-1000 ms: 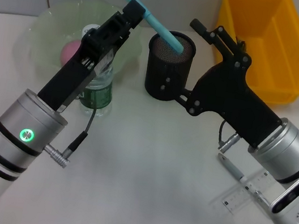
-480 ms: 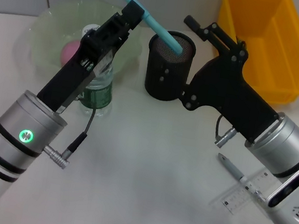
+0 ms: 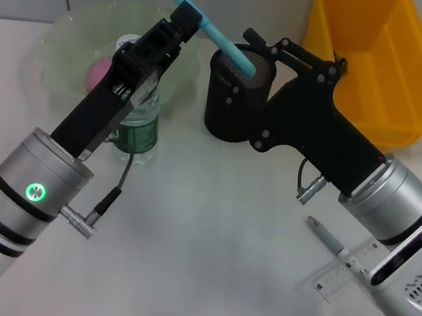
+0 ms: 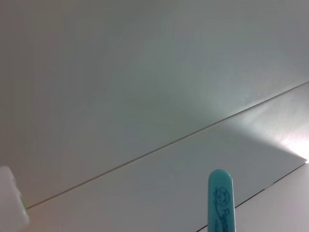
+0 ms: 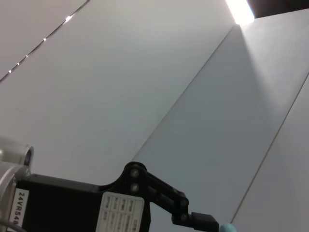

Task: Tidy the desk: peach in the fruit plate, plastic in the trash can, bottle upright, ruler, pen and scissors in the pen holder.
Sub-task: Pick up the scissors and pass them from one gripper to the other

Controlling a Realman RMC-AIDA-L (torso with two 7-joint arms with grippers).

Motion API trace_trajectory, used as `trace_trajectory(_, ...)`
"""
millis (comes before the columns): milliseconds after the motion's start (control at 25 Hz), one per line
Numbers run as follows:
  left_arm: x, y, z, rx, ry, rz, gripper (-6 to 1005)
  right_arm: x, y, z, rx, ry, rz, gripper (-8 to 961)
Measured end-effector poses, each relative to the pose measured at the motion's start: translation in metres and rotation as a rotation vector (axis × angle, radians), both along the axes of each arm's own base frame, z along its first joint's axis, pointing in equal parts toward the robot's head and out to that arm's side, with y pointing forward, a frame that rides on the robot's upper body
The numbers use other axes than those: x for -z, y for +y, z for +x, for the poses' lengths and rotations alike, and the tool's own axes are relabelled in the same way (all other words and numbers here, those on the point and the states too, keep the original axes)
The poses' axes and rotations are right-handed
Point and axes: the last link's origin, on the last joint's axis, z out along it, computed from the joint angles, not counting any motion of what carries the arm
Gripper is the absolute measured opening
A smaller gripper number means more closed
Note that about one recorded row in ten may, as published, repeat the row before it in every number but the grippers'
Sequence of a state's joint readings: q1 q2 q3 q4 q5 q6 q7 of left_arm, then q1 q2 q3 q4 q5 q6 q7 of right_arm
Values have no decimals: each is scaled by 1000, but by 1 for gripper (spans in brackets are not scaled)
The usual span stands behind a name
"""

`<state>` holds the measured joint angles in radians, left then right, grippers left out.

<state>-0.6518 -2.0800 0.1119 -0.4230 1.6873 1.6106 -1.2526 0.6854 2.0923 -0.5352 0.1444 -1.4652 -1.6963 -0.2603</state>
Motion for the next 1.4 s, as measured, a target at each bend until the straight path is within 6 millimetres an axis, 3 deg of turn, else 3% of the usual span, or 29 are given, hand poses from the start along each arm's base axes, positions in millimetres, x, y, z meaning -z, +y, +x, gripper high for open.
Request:
trace_trajectory(160,0,0,0,0,0,0,215,1,2,-1,3,-5,0,372)
trace_trajectory(360,0,0,-1,1,2,0,215,1,3,-2,-1,-4,-4,371)
trace_trajectory(480,-1,0,-1,1,2,0,215,1,3,-3,-4,-5,-5,277)
trace_trajectory(680,-1,0,-1,1,2,0,215,1,3,-4,-4,-4,-7,208)
trace_trajectory(1400,-1,1,-1,1,5,3,215,1,4,-4,-5,-1,-9,93)
